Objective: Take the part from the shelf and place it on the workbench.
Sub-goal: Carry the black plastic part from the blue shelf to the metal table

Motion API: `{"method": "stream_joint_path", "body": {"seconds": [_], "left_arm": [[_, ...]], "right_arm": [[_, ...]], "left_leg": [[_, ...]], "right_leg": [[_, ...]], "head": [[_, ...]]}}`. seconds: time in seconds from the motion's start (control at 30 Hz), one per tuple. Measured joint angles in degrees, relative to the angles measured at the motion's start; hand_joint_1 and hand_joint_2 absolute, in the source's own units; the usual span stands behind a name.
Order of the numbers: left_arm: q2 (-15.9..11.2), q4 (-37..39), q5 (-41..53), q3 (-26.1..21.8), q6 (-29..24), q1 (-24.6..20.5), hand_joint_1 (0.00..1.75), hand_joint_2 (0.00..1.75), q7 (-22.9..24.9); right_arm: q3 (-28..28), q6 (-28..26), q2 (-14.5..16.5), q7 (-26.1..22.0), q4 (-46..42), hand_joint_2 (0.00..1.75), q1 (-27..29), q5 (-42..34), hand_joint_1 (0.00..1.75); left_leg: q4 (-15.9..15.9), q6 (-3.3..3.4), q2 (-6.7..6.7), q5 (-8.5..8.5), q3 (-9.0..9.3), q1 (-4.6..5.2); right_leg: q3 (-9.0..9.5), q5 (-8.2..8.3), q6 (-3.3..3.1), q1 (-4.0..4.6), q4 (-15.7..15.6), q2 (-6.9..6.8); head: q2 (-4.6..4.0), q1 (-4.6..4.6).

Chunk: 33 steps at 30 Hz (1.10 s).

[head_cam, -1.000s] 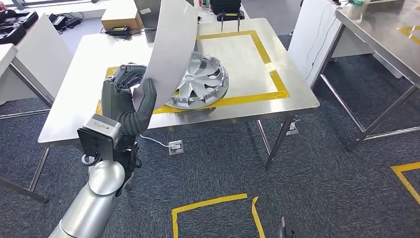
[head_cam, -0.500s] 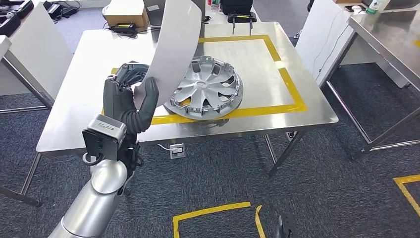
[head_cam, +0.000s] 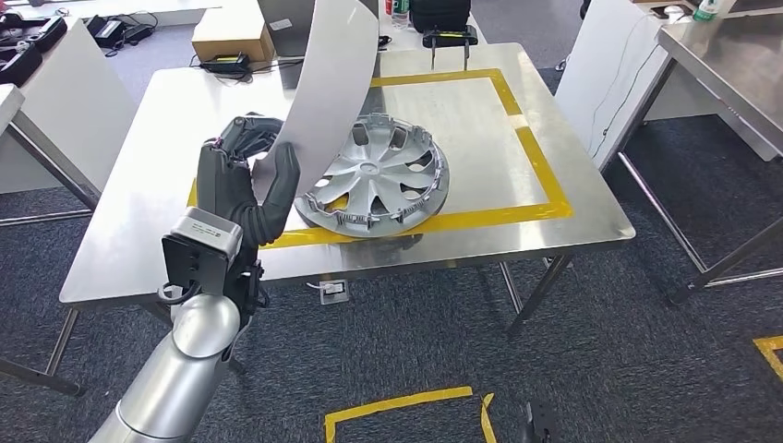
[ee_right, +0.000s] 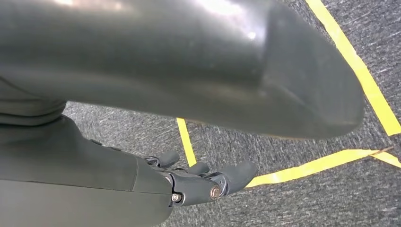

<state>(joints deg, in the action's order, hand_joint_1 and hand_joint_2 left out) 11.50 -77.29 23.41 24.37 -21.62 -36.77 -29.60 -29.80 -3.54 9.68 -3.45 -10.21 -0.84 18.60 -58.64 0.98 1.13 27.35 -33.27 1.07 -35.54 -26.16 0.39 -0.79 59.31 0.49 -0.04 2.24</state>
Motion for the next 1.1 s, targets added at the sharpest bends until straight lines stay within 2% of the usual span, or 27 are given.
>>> {"method": "stream_joint_path", "body": {"seconds": [0.2,0.3,0.37,0.4,0.43,0.5,0.53,0.57,0.6,0.67,0.7,0.73,0.77,0.83,0.9,0.93,0.97,1.03,1.07,1.1], "left_arm": [[0.02,0.45,-0.07,0.00,0.00,-0.27,1.75,1.75,0.14],[0.02,0.54,-0.09,0.01,0.01,-0.36,1.75,1.75,0.16],[0.13,0.49,-0.09,0.02,0.01,-0.47,1.75,1.75,0.16],[0.24,0.46,-0.10,0.02,0.01,-0.58,1.75,1.75,0.15],[0.40,0.45,-0.11,0.02,0.01,-0.67,1.75,1.75,0.14],[0.62,0.58,-0.13,0.03,0.02,-0.70,1.75,1.75,0.15],[0.67,0.68,-0.13,0.03,0.02,-0.60,1.75,1.75,0.17],[0.68,0.77,-0.14,0.04,0.02,-0.48,1.75,1.75,0.19],[0.68,0.83,-0.14,0.04,0.02,-0.42,1.75,1.75,0.20],[0.75,0.86,-0.15,0.03,0.02,-0.42,1.75,1.75,0.19],[0.80,0.85,-0.14,0.02,0.02,-0.45,1.75,1.75,0.17],[0.85,0.84,-0.15,0.04,0.04,-0.45,1.75,1.75,0.18],[0.89,0.84,-0.15,0.09,0.07,-0.45,1.75,1.75,0.17],[0.92,0.82,-0.15,0.17,0.11,-0.44,1.75,1.75,0.17],[0.92,0.75,-0.16,0.23,0.11,-0.50,1.75,1.75,0.14],[0.92,0.71,-0.17,0.26,0.11,-0.54,1.75,1.75,0.14],[0.90,0.69,-0.17,0.28,0.11,-0.56,1.75,1.75,0.13],[0.79,0.75,-0.22,0.32,0.11,-0.40,1.75,1.75,0.11],[0.71,0.80,-0.26,0.34,0.11,-0.26,1.75,1.75,0.12],[0.62,0.84,-0.30,0.37,0.11,-0.16,1.75,1.75,0.12]], "right_arm": [[-0.05,-0.03,0.01,0.00,0.00,0.00,0.00,-0.07,0.00],[-0.07,-0.07,0.09,-0.01,0.00,0.00,-0.02,-0.05,0.00],[-0.08,-0.09,0.14,-0.01,-0.05,0.00,-0.05,-0.04,0.00],[-0.08,-0.10,0.15,0.00,-0.08,0.00,-0.07,-0.03,0.00],[-0.08,-0.11,0.15,-0.01,-0.11,0.00,-0.08,-0.02,0.00],[-0.08,-0.12,0.15,0.00,-0.11,0.00,-0.09,0.03,0.00],[-0.08,-0.14,0.14,0.00,-0.11,0.00,-0.05,0.05,0.00],[-0.08,-0.18,0.13,0.00,-0.11,0.00,0.00,0.07,0.00],[-0.08,-0.22,0.10,0.00,-0.11,0.00,0.04,0.09,0.00],[-0.08,-0.27,0.09,0.00,-0.11,0.00,0.04,0.13,0.00],[-0.08,-0.26,0.17,0.00,-0.11,0.00,0.01,0.15,0.00],[-0.08,-0.26,0.26,0.05,-0.11,0.00,-0.02,0.16,0.00],[-0.08,-0.26,0.33,0.09,-0.11,0.00,-0.04,0.17,0.00],[-0.10,-0.26,0.39,0.18,-0.11,0.00,-0.04,0.15,0.00],[-0.12,-0.27,0.39,0.15,-0.13,0.00,-0.02,0.12,0.00],[-0.13,-0.27,0.40,0.15,-0.14,0.00,-0.03,0.11,0.00],[-0.13,-0.27,0.39,0.15,-0.14,0.00,-0.03,0.11,0.00],[-0.15,-0.27,0.39,0.15,-0.13,0.00,-0.02,0.11,0.00],[-0.16,-0.27,0.38,0.16,-0.13,0.00,0.01,0.10,0.00],[-0.19,-0.27,0.38,0.16,-0.13,0.00,0.04,0.10,0.00]], "left_leg": [[0.00,-0.11,0.00,0.00,0.02,-0.09],[0.01,0.44,-0.03,0.20,0.04,0.22],[1.31,0.98,-0.14,-0.24,0.91,-0.11],[2.00,1.16,-0.24,-0.54,1.49,-0.38],[2.54,1.27,-0.35,-0.77,2.02,-0.67],[2.69,1.34,-0.51,-0.61,2.42,-0.77],[2.61,1.25,-0.54,-0.41,2.53,-0.83],[2.45,1.06,-0.54,-0.15,2.65,-0.95],[2.16,0.75,-0.51,0.22,2.79,-1.16],[1.09,-0.16,-0.46,1.37,3.01,-1.73],[0.33,-0.71,-0.42,2.08,2.85,-1.84],[-0.21,-1.19,-0.37,2.66,2.70,-1.86],[-0.48,-1.57,-0.31,3.08,2.57,-1.74],[-0.31,-2.11,-0.19,3.47,2.83,-1.71],[-1.25,-2.60,-0.40,4.14,2.81,-1.83],[-3.13,-2.80,-0.55,5.01,1.97,-1.85],[-6.28,-2.95,-0.72,6.24,0.29,-1.85],[-14.05,-3.04,-0.81,8.71,-4.65,-1.83],[-16.57,-2.94,-0.80,8.77,-6.72,-1.82],[-16.94,-2.72,-0.80,7.58,-7.77,-1.79]], "right_leg": [[0.08,-0.01,-0.02,-0.02,-0.01,0.00],[0.37,0.19,0.47,-0.31,-0.57,-0.01],[0.59,0.15,0.88,-0.24,-0.65,-0.10],[0.24,-0.36,1.03,-0.15,0.30,-0.14],[-0.81,-1.42,1.21,-0.12,2.53,-0.18],[-4.63,-4.39,1.72,-0.35,9.70,-0.21],[-6.53,-5.26,2.01,-0.55,12.83,-0.22],[-7.63,-5.10,2.29,-0.77,14.22,-0.23],[-7.59,-3.81,2.60,-1.00,13.37,-0.25],[-4.75,0.10,3.42,-1.53,6.79,-0.35],[-3.18,1.21,3.52,-1.62,3.61,-0.27],[-2.14,1.52,3.20,-1.66,1.65,-0.20],[-1.73,1.05,2.65,-1.58,1.09,-0.11],[-1.60,0.43,1.21,-1.45,1.30,-0.02],[-1.13,0.04,0.39,-1.46,1.22,-0.04],[-0.76,-0.15,0.02,-1.49,1.13,-0.08],[-0.43,-0.37,-0.27,-1.45,1.07,-0.13],[0.15,-0.86,-0.63,-1.30,1.03,-0.20],[0.44,-1.13,-0.69,-1.22,1.03,-0.18],[0.79,-1.42,-0.70,-1.14,1.03,-0.14]], "head": [[0.00,0.01],[0.00,-0.01],[0.00,0.01],[0.00,0.02],[0.00,0.10],[0.00,0.21],[0.00,0.26],[0.00,0.26],[0.00,0.26],[0.00,0.29],[0.00,0.45],[0.00,0.55],[0.00,0.60],[0.00,0.55],[0.00,0.43],[0.00,0.33],[0.00,0.24],[0.00,0.14],[0.00,0.14],[0.00,0.13]]}}
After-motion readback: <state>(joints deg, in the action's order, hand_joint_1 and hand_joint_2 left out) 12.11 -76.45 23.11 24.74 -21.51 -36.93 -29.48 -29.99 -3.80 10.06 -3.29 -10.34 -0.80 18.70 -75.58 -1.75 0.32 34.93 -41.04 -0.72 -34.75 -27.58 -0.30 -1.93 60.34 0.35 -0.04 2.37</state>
